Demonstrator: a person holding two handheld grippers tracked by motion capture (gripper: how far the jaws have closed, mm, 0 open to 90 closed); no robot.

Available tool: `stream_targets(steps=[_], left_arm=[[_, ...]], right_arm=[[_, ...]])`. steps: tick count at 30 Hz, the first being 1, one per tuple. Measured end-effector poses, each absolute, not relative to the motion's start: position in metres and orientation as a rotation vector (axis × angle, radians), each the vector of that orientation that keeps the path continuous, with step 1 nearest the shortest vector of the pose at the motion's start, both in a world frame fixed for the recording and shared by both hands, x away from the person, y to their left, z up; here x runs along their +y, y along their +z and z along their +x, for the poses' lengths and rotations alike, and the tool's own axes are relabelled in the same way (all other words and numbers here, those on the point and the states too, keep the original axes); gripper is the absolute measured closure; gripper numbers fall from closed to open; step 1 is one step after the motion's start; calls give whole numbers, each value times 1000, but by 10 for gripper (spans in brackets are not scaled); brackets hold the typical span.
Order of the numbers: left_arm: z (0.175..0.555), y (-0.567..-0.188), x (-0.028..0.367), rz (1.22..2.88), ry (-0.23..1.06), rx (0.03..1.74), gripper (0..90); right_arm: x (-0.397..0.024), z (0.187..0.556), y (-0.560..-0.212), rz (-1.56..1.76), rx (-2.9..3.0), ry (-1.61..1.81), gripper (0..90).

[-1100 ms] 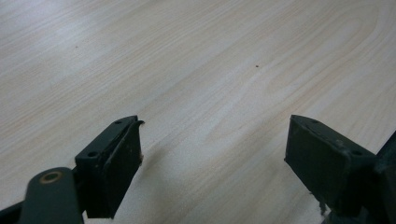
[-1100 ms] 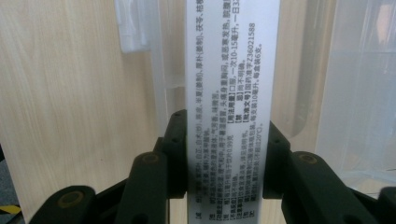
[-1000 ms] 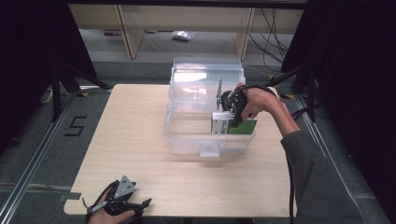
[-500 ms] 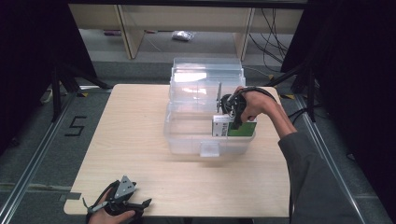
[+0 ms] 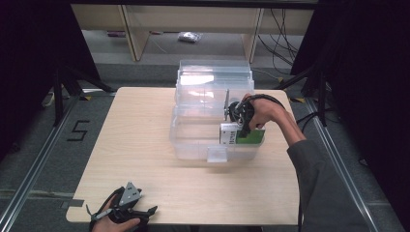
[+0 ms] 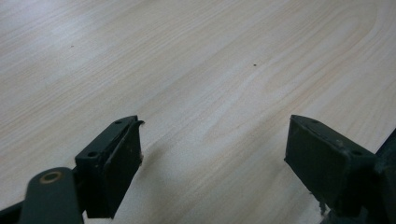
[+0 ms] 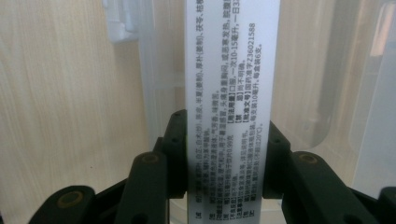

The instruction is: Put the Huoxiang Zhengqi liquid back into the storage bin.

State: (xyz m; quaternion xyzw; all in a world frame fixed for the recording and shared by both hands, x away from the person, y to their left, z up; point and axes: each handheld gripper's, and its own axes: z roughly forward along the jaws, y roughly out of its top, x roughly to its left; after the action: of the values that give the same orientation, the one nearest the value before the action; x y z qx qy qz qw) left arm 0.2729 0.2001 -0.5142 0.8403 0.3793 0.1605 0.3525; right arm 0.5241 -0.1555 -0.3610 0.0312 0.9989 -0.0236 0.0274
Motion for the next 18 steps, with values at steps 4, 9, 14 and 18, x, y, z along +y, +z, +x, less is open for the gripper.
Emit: stream_targets(steps=[4,9,14,18], left_arm=[[272,-515,199,2161,407,988,180],[273,-514,201,2186,415,977,179],[273,-515,199,2155,408,988,179],[273,-515,200,2169,408,985,179]], right_arm=[[-156,524,-364,91,3091,-50,639],[-158,525,-373,76,3101,-59,638],[-158,525,-380,74,3103,-56,638],[-159,526,-386,76,3108,-55,635]])
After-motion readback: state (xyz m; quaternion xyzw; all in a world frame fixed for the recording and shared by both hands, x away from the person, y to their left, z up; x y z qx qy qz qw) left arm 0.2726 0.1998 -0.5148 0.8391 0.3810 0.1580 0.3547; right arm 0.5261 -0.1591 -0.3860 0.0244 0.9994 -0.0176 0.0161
